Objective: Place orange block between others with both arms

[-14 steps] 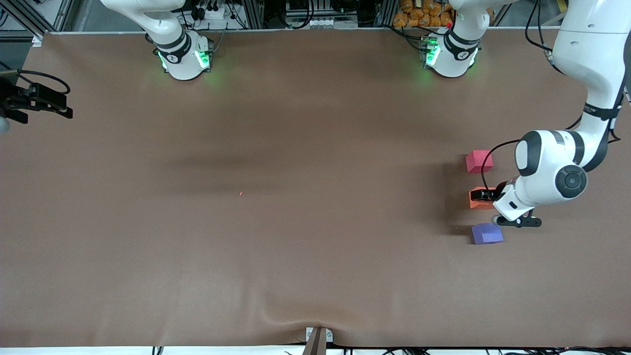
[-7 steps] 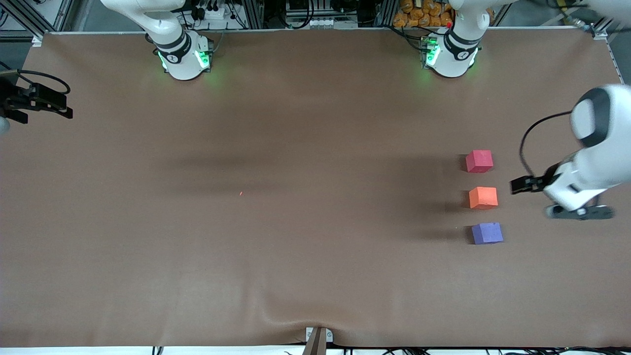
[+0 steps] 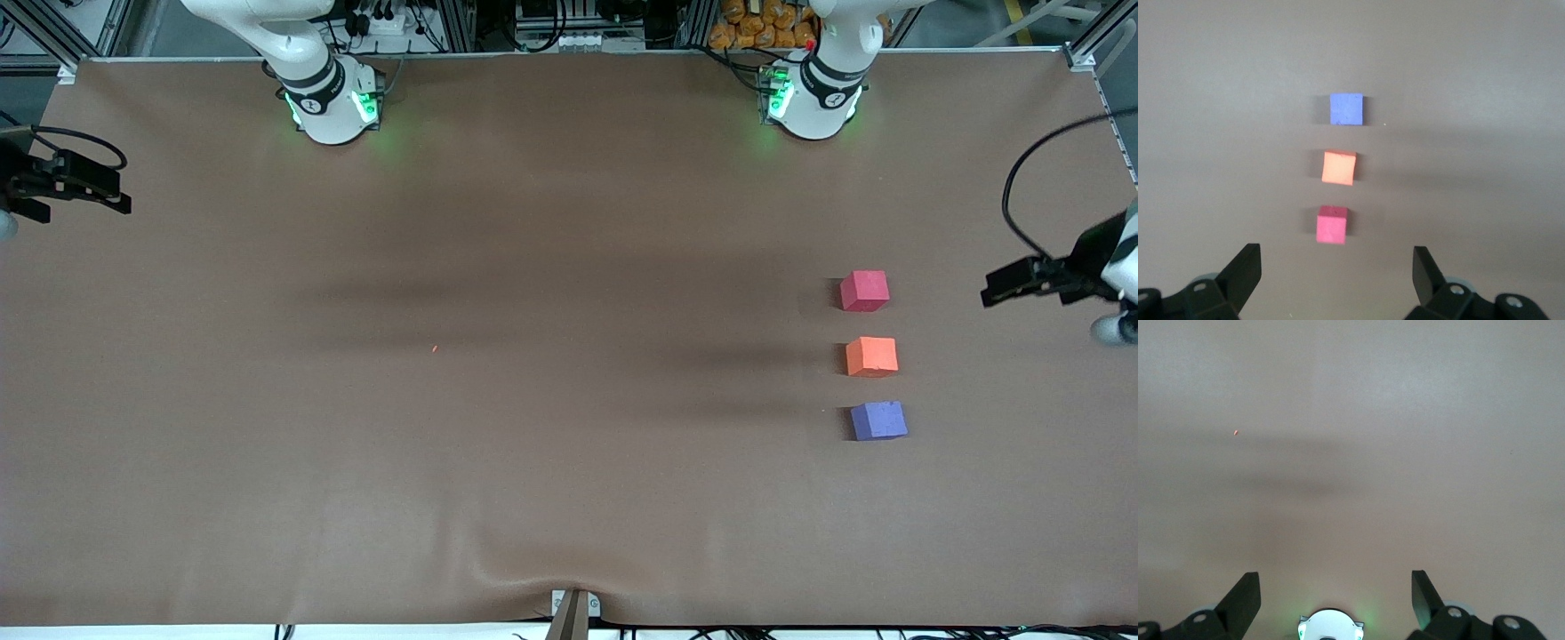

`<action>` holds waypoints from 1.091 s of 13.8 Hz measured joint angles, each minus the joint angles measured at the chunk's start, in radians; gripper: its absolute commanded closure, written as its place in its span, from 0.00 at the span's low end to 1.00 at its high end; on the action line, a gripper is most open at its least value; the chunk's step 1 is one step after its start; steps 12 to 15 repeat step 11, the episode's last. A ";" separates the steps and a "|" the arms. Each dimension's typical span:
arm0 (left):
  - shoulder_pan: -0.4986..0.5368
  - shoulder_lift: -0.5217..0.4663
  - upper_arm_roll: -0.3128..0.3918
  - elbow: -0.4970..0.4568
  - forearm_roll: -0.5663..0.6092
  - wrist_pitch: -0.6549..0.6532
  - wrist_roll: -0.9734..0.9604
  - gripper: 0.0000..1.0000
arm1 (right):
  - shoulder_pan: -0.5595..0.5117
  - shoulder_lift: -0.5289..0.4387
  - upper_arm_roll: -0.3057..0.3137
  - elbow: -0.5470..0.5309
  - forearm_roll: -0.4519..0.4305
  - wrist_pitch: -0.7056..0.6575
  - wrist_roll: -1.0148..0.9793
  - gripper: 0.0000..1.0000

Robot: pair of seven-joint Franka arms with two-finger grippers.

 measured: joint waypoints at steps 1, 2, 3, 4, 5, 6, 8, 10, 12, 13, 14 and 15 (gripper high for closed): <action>-0.001 -0.032 -0.011 0.000 -0.004 -0.022 -0.025 0.00 | 0.000 0.000 0.000 0.000 0.000 0.000 0.000 0.00; -0.002 -0.062 -0.019 -0.002 -0.007 -0.040 -0.041 0.00 | 0.000 0.000 0.000 0.000 0.000 0.000 0.000 0.00; -0.010 -0.089 -0.016 -0.009 -0.007 -0.051 -0.047 0.00 | 0.000 0.000 0.000 0.000 0.000 0.000 0.000 0.00; -0.031 -0.113 0.005 -0.024 -0.007 -0.057 -0.049 0.00 | 0.000 0.000 0.000 0.000 0.000 0.000 0.000 0.00; -0.072 -0.132 0.053 -0.045 -0.009 -0.058 -0.050 0.00 | 0.000 0.000 0.000 0.000 0.000 0.000 0.000 0.00; -0.109 -0.146 0.101 -0.066 -0.013 -0.058 -0.050 0.00 | 0.000 0.000 0.000 0.000 0.000 0.000 0.000 0.00; -0.140 -0.174 0.142 -0.114 -0.017 -0.058 -0.050 0.00 | 0.000 0.000 0.000 0.000 0.000 0.000 0.000 0.00; -0.151 -0.208 0.145 -0.152 -0.017 -0.058 -0.050 0.00 | 0.000 0.000 0.000 0.000 0.000 0.000 0.000 0.00; -0.152 -0.221 0.149 -0.159 -0.017 -0.057 -0.048 0.00 | 0.000 0.000 0.000 0.000 0.000 0.000 0.000 0.00; -0.152 -0.221 0.149 -0.159 -0.017 -0.057 -0.048 0.00 | 0.000 0.000 0.000 0.000 0.000 0.000 0.000 0.00; -0.152 -0.221 0.149 -0.159 -0.017 -0.057 -0.048 0.00 | 0.000 0.000 0.000 0.000 0.000 0.000 0.000 0.00; -0.152 -0.221 0.149 -0.159 -0.017 -0.057 -0.048 0.00 | 0.000 0.000 0.000 0.000 0.000 0.000 0.000 0.00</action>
